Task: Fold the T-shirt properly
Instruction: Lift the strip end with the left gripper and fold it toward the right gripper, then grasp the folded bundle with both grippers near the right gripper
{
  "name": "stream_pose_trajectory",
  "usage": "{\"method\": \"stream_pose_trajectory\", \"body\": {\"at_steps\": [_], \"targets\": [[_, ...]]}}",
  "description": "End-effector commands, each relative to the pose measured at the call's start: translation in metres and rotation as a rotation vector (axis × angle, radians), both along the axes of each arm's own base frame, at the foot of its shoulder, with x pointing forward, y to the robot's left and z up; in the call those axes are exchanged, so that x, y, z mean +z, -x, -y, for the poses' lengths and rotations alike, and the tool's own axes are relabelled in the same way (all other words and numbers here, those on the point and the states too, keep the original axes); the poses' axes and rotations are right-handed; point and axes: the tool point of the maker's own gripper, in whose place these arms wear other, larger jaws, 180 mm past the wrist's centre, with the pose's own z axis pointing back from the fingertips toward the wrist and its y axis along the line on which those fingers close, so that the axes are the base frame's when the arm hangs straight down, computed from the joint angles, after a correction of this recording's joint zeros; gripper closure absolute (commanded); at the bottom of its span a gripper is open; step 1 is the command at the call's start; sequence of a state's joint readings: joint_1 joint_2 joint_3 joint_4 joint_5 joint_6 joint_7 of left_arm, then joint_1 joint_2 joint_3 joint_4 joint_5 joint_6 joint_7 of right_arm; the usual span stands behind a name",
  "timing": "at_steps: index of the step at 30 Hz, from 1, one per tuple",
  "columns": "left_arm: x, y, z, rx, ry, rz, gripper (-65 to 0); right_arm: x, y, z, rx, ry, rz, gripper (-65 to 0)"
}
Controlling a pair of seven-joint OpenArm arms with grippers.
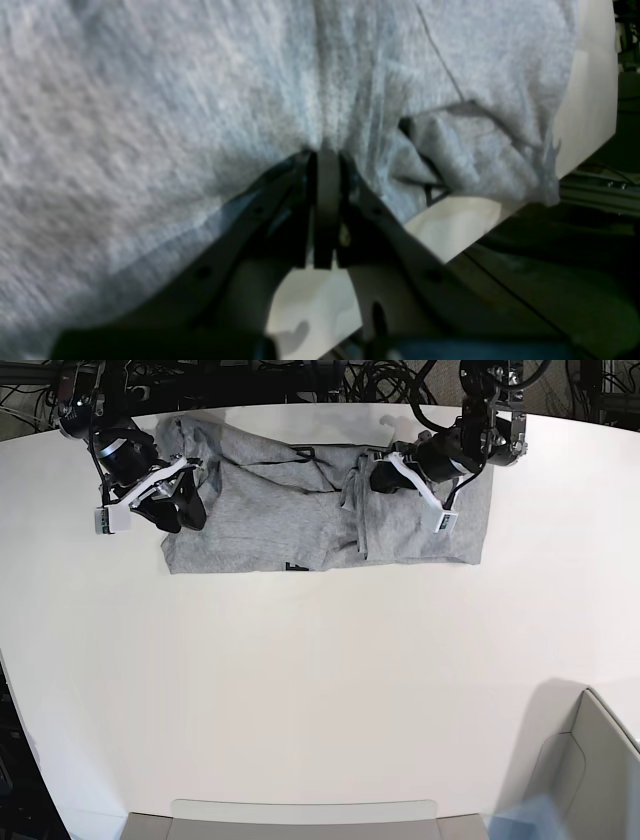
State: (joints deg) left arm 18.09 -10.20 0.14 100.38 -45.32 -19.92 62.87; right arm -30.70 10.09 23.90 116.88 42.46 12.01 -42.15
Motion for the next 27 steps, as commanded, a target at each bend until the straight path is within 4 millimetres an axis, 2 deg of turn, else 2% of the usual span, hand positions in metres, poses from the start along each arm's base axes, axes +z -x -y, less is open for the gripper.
{"method": "stream_pose_trajectory", "body": {"at_steps": [1,5,8,11,14,16,19,21,27], "targets": [[0.007,-0.005,0.002,0.0,0.016,0.026,-1.2,0.009,-0.002,0.0,0.0,-0.017,0.034,-26.5],[0.007,-0.005,0.0,0.004,0.014,0.027,-1.2,-0.005,0.0,0.003,-0.017,-0.037,-0.005,-26.5],[0.007,-0.005,0.0,0.004,0.013,0.027,-1.2,-0.032,0.005,0.013,-0.051,-0.054,-0.078,-26.4],[0.006,-0.005,-0.005,-0.003,-0.002,0.03,-1.2,-0.047,0.008,0.018,-0.073,-0.065,-0.116,-26.4],[0.006,-0.005,-0.007,-0.001,-0.006,0.029,-1.2,-0.051,0.01,0.02,-0.053,-0.113,-0.099,-26.4],[0.006,-0.005,-0.007,-0.001,-0.006,0.029,-1.2,-0.053,0.006,0.029,-0.072,-0.154,-0.084,-26.4],[0.007,-0.008,-0.007,-0.001,-0.006,0.035,-1.2,-0.071,0.011,0.043,-0.118,-0.171,-0.127,-26.4],[0.01,-0.014,-0.007,-0.001,-0.006,0.05,-1.2,-0.074,0.014,0.044,-0.123,-0.172,-0.138,-26.4],[0.011,-0.017,-0.007,0.0,-0.006,0.056,-1.2,-0.083,0.02,0.043,-0.127,-0.179,-0.168,-26.4]]}}
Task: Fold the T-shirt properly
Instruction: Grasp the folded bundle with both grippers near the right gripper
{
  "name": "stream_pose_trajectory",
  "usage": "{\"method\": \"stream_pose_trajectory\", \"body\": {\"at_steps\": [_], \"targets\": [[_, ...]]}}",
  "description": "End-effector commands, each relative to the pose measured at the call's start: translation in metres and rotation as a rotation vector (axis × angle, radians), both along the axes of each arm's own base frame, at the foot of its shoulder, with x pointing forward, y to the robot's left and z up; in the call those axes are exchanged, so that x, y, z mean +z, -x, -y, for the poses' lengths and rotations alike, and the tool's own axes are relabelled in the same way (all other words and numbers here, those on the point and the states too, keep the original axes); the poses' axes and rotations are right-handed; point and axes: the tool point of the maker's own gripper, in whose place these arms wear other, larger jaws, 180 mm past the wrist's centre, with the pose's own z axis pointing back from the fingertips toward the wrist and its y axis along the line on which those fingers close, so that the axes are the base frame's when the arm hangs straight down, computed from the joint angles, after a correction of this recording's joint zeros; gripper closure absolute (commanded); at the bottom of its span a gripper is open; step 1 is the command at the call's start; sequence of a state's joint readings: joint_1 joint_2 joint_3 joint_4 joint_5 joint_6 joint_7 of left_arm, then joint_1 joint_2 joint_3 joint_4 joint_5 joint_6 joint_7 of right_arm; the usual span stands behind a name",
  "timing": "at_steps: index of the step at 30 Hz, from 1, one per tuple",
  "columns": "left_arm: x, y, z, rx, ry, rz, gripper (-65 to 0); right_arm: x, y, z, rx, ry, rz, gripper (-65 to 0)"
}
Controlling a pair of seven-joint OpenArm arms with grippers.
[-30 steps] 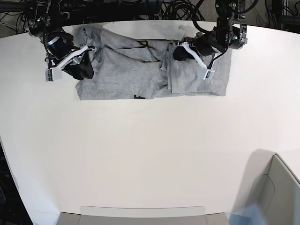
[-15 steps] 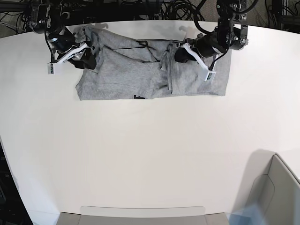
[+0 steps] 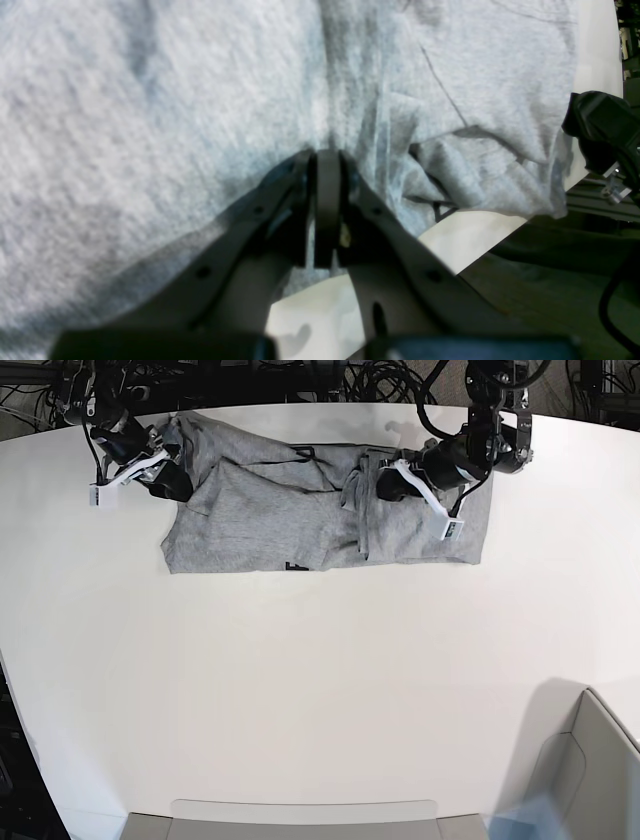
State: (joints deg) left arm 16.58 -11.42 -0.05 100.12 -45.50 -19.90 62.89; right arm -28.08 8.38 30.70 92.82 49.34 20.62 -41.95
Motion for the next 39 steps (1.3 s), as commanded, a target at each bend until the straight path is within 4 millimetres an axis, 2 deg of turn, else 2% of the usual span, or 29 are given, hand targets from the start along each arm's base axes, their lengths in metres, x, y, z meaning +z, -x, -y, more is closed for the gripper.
{"method": "stream_pose_trajectory", "body": {"at_steps": [1,5,10,17,20,23,26,28,31,35,39], "targets": [[0.008,-0.006,0.0,0.002,0.012,0.034,-1.2,0.007,-0.006,0.001,0.003,-0.005,0.039,-26.4],[0.008,-0.006,0.0,0.004,0.012,0.033,-1.2,-0.004,-0.012,-0.017,0.038,-0.047,0.018,-26.4],[0.008,-0.006,0.0,0.004,0.012,0.033,-1.2,-0.003,-0.016,-0.045,0.106,-0.081,0.027,-26.3],[0.007,-0.005,0.0,0.005,0.012,0.03,-1.2,-0.002,-0.023,-0.062,0.12,-0.111,0.038,-26.3],[0.007,-0.004,0.001,0.001,0.013,0.028,-1.2,-0.013,-0.025,-0.075,0.19,-0.051,0.017,-26.0],[0.008,-0.003,0.003,-0.003,0.02,0.028,-1.2,-0.023,-0.029,-0.089,0.237,0.012,0.001,-20.4],[0.013,-0.005,0.003,-0.008,0.019,0.045,-1.2,-0.026,-0.033,-0.096,0.238,0.042,0.002,-7.8],[0.021,-0.005,0.005,-0.014,0.019,0.068,-1.2,-0.027,-0.033,-0.09,0.222,0.048,-0.001,0.0],[0.037,-0.005,0.008,-0.025,0.02,0.119,-1.2,-0.024,-0.04,-0.069,0.175,0.071,0.009,0.0],[0.07,-0.011,0.016,-0.021,0.093,0.2,-1.2,-0.015,-0.057,-0.016,0.107,0.16,0.028,0.0],[0.081,-0.02,-0.003,0.072,0.164,0.212,-1.2,-0.009,-0.065,0.044,-0.013,0.263,-0.006,0.0]]}}
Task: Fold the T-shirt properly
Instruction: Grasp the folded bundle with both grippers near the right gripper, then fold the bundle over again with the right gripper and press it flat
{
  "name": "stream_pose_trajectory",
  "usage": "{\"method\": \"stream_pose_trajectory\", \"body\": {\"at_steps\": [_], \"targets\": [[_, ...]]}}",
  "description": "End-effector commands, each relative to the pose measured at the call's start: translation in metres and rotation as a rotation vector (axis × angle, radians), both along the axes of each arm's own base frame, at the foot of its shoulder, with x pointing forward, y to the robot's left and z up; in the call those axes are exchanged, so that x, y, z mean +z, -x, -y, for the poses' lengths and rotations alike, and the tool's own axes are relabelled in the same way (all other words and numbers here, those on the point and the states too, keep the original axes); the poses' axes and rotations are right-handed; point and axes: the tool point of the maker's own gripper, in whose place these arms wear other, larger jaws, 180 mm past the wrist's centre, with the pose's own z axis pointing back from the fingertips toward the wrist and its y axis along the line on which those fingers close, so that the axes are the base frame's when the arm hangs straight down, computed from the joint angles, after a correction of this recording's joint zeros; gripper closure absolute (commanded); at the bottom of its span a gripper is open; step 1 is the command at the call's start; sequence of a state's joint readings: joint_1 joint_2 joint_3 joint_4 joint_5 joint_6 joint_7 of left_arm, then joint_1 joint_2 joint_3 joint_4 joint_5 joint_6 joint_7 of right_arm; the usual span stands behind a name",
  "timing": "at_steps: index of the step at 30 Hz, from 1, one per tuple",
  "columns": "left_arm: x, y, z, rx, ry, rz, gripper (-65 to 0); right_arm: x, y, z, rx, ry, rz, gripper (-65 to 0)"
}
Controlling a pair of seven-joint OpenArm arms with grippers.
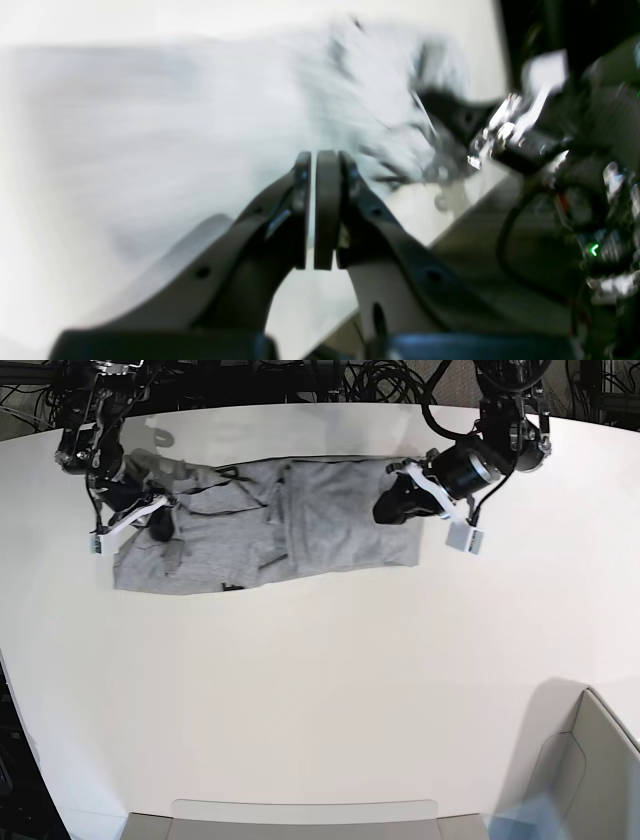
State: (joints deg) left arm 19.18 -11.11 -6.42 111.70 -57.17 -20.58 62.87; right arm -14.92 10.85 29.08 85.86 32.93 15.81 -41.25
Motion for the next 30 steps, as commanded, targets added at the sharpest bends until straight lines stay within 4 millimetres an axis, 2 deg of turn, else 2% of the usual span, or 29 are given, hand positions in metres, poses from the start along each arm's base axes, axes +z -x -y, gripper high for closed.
{"method": "stream_pose_trajectory", "body": {"at_steps": [1,3,5,7,11,15,17,25,28,30], "targets": [[0.003,-0.003,-0.012,0.034,0.006,0.011,-1.2,0.007,-0.004,0.014,-0.019,0.048,0.008,0.0],[-0.003,-0.004,-0.03,0.085,-0.01,-0.008,-1.2,0.011,-0.006,0.03,-0.042,0.111,-0.001,0.0],[-0.01,-0.003,-0.055,0.153,-0.033,-0.033,-1.2,0.024,-0.014,0.038,-0.045,0.194,0.019,0.0],[-0.012,-0.004,-0.075,0.21,-0.049,-0.04,-1.2,0.04,-0.02,0.038,-0.038,0.273,0.054,0.0],[-0.02,0.001,-0.111,0.257,-0.107,-0.078,-1.2,0.068,-0.031,0.001,0.044,0.372,0.11,0.0],[-0.028,0.006,-0.141,0.31,-0.14,-0.115,-1.2,0.093,-0.036,-0.058,0.165,0.458,0.153,0.0],[-0.03,0.008,-0.151,0.341,-0.144,-0.124,-1.2,0.1,-0.037,-0.081,0.207,0.507,0.169,0.0],[-0.031,0.011,-0.165,0.382,-0.153,-0.131,-1.2,0.113,-0.037,-0.171,0.42,0.756,0.251,0.0],[-0.03,0.011,-0.168,0.389,-0.155,-0.13,-1.2,0.119,-0.035,-0.199,0.465,0.772,0.285,0.0],[-0.03,0.011,-0.168,0.39,-0.154,-0.131,-1.2,0.114,-0.033,-0.213,0.497,0.761,0.282,0.0]]}}
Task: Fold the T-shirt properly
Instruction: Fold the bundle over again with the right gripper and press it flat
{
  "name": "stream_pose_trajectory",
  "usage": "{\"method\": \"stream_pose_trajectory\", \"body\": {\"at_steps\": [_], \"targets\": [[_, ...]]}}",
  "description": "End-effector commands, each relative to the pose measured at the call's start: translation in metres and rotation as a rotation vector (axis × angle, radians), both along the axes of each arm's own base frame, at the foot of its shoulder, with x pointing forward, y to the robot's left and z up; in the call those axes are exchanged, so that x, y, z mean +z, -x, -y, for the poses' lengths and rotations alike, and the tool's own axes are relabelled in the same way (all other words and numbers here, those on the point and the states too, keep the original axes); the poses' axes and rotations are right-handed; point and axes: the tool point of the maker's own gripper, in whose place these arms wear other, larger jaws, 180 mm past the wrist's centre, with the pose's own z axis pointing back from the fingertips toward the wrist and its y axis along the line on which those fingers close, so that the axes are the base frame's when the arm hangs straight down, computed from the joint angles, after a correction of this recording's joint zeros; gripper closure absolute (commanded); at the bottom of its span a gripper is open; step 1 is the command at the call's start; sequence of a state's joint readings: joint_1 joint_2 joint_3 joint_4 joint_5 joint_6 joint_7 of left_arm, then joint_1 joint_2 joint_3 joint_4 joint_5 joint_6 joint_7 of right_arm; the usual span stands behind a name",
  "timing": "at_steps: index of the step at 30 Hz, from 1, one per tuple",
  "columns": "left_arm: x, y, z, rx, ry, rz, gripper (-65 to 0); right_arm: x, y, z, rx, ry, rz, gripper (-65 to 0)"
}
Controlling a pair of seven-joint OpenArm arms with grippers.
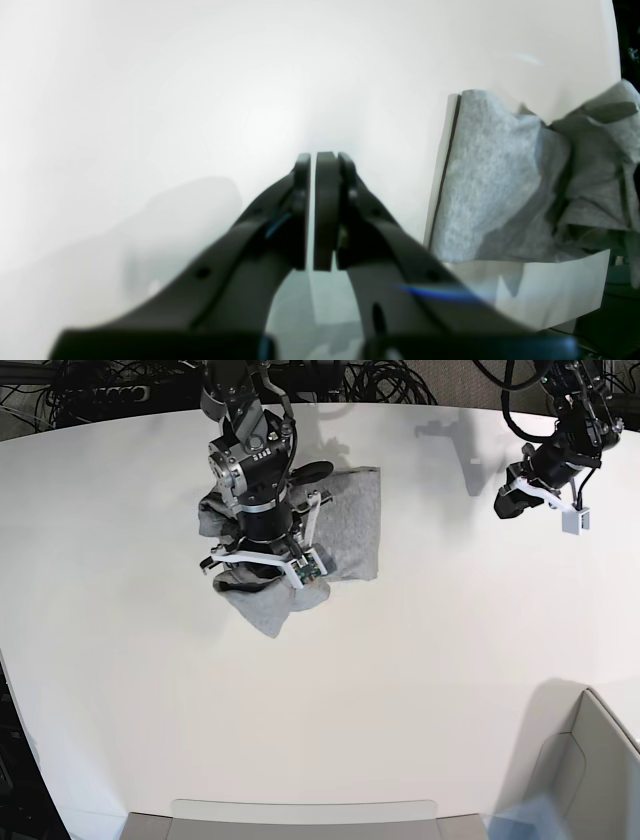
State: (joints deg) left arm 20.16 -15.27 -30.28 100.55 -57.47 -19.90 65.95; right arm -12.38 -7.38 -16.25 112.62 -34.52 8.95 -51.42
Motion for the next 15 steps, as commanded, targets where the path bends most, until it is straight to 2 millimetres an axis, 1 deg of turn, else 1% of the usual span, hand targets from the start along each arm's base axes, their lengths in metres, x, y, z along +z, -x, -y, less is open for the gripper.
{"method": "stream_pose_trajectory", "body": {"at_steps": [1,6,7,9,10,12,15], "targets": [[0.009,-0.005,-0.003,-0.004,-0.007,0.032,-1.2,0.006,-0.004,-0.006,0.009,-0.015,0.027,0.0],[0.008,-0.005,-0.001,-0.01,-0.004,0.031,-1.2,-0.028,0.003,-0.02,0.058,0.025,-0.063,0.0],[0.008,-0.005,-0.001,-0.008,-0.004,0.03,-1.2,-0.034,0.004,-0.021,0.064,0.03,-0.077,0.0],[0.005,-0.003,-0.004,0.001,0.0,0.021,-1.2,-0.041,0.01,-0.03,0.094,0.035,-0.094,0.0],[0.002,-0.002,-0.004,0.005,0.004,0.014,-1.2,-0.041,0.013,-0.035,0.111,0.033,-0.097,-2.7],[-0.004,0.001,-0.006,0.014,0.014,-0.005,-1.2,-0.042,0.019,-0.045,0.141,0.028,-0.1,-13.3],[-0.012,0.005,-0.006,0.022,0.029,-0.031,-1.2,-0.041,0.028,-0.062,0.191,0.023,-0.104,-25.2]]}}
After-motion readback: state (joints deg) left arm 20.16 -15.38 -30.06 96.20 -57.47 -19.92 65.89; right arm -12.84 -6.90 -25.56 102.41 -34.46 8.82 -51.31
